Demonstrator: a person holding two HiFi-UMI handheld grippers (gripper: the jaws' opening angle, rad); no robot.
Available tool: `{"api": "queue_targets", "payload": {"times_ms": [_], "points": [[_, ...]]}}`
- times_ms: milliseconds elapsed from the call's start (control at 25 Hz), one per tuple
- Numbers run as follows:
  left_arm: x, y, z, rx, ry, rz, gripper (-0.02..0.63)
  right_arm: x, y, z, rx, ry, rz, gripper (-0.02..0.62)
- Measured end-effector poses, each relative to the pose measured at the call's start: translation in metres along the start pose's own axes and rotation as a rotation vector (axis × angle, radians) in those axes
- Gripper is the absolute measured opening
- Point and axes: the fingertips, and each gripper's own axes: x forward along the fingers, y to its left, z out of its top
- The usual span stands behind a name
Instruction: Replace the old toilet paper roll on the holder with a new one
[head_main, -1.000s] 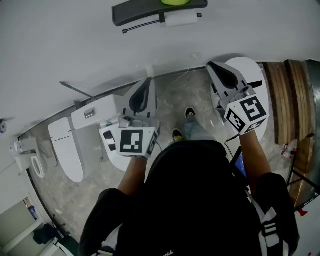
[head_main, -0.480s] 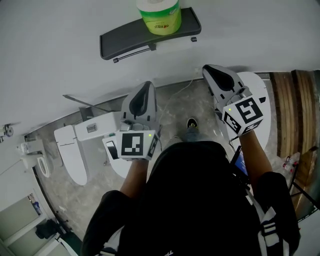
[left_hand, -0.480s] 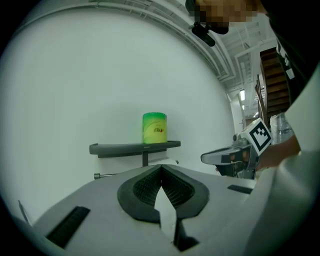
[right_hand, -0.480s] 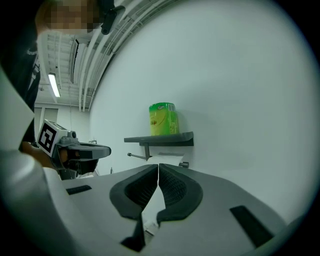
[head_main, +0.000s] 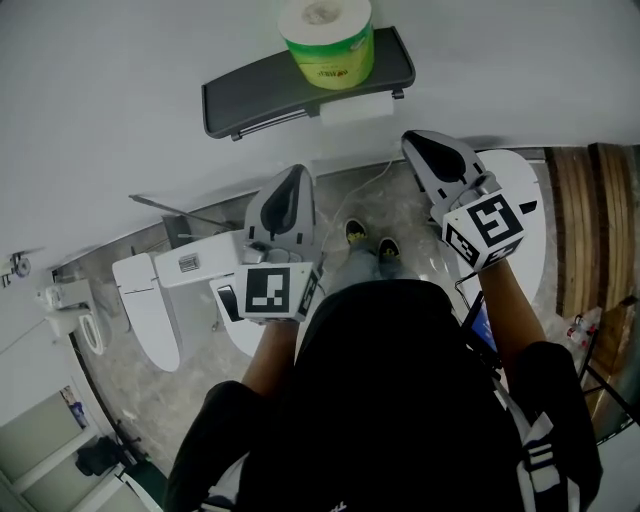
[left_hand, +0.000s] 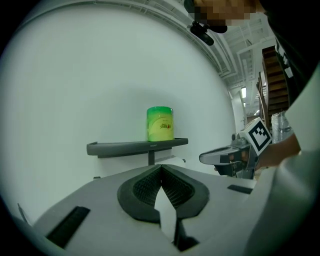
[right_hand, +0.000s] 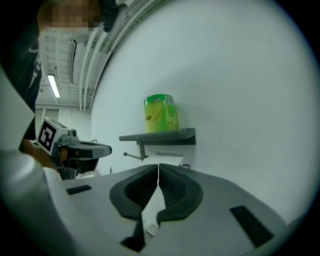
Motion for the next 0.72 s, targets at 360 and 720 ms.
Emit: {"api": "queue_targets", "payload": {"times_ms": [360,720], "points": [[0.019,0.029,0.001,-0.004,-0.034,-0.063,0.021,0.022,-0.007,0.017,-0.126,0.021,-0.048,0.018],[0.033,0.047,-0.008,-0.006,-0.035,-0.126,0.021,0.041,-0.001,0.024,-0.256,0.060,-0.082,0.020]]}}
